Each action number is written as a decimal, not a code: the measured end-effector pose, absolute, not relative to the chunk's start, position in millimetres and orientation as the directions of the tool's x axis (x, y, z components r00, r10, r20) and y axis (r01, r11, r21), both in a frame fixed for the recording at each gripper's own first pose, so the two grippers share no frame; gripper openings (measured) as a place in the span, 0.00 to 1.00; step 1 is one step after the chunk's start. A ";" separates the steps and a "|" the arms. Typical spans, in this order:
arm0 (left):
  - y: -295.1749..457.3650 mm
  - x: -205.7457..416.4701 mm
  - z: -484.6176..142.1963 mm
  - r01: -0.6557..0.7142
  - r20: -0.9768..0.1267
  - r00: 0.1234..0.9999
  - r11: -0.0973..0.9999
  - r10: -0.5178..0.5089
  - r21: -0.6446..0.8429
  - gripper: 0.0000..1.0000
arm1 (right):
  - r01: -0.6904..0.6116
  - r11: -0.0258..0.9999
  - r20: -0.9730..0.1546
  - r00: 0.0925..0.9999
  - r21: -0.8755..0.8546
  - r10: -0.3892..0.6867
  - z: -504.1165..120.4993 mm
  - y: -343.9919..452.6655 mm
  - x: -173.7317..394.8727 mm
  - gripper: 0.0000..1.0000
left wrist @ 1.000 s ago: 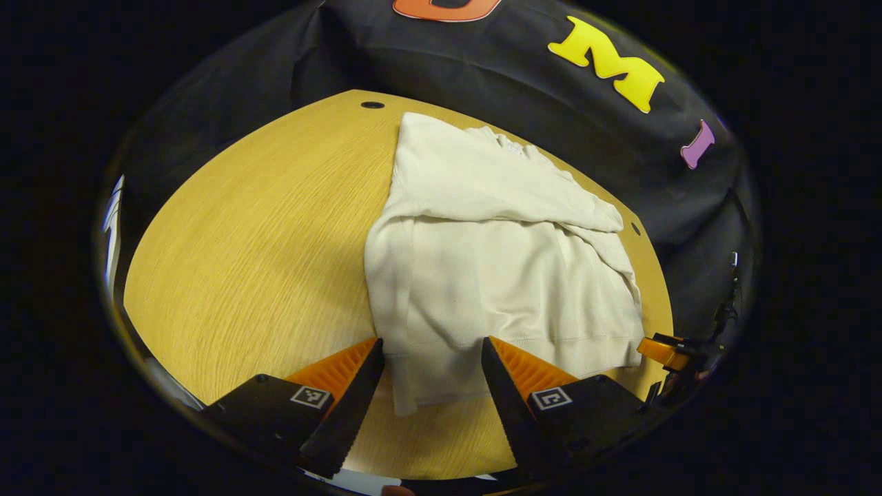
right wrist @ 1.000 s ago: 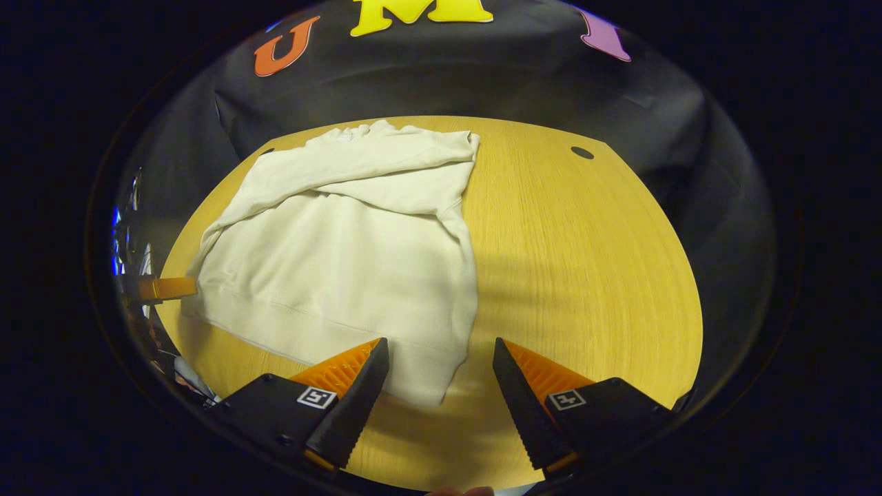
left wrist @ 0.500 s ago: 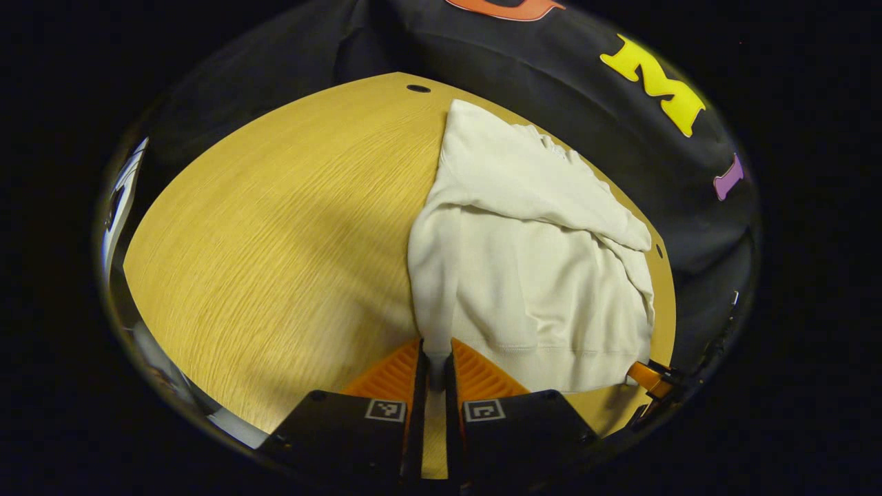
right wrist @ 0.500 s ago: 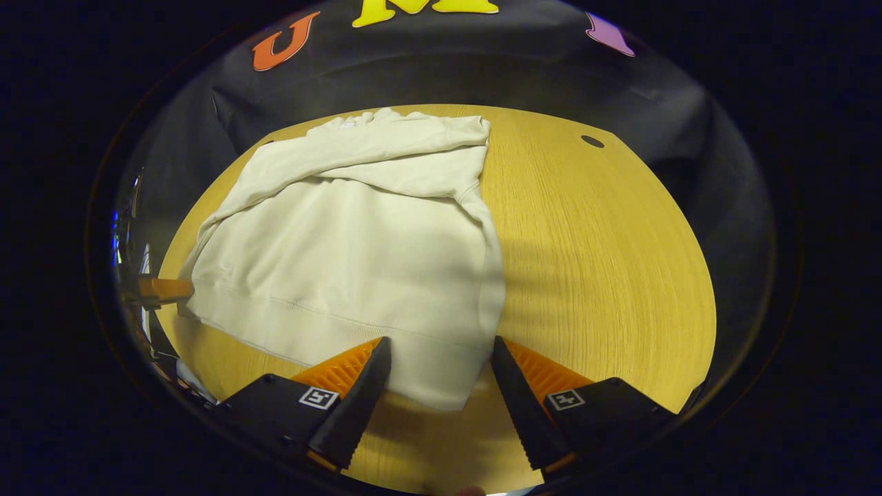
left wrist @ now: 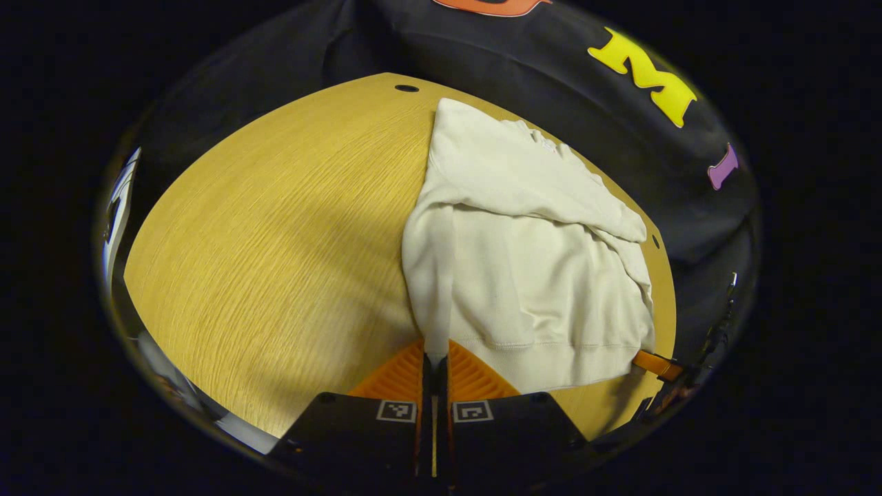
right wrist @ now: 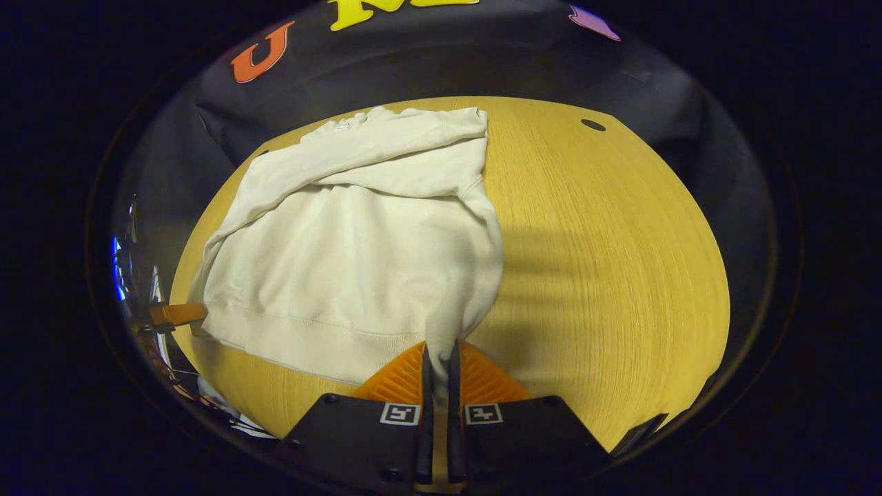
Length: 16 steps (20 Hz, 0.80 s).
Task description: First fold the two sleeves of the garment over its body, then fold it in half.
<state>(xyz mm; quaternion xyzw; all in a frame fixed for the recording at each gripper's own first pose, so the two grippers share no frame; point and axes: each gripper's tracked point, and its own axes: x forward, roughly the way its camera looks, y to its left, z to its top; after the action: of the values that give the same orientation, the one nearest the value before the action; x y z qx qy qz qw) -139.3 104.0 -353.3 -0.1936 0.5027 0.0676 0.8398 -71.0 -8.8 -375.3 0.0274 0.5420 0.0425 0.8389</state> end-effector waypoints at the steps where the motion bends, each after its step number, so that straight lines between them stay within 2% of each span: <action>1: 101.2 -137.0 -346.3 -0.294 -0.861 0.502 0.919 -0.084 -0.261 0.05 | -0.036 0.993 -0.904 0.412 0.108 0.113 -373.9 -8.1 -62.1 0.10; 2: 97.1 -134.4 -338.3 -0.283 -0.850 0.519 0.920 -0.092 -0.272 0.04 | -0.023 0.991 -0.899 0.418 0.133 0.130 -373.1 -3.8 -65.4 0.02; 3: 91.8 -131.3 -329.0 -0.271 -0.837 0.537 0.920 -0.101 -0.285 0.04 | -0.014 0.989 -0.895 0.424 0.145 0.137 -364.4 -7.8 -65.5 0.01; 8: 85.2 -120.3 -301.7 -0.220 -0.804 0.582 0.929 -0.118 -0.296 0.03 | 0.013 0.975 -0.852 0.489 0.221 0.186 -328.3 -8.3 -55.5 0.01; 16: 81.9 -71.7 -227.5 -0.135 -0.710 0.689 0.937 -0.144 -0.322 0.04 | -0.028 0.953 -0.730 0.637 0.301 0.249 -227.6 3.1 7.6 0.01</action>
<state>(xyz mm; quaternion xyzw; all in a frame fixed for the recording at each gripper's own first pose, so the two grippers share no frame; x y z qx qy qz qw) -71.7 81.9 -227.5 -0.1773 0.3940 -0.0024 0.9018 7.6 3.1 -227.6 0.1321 0.4191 0.0775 0.8949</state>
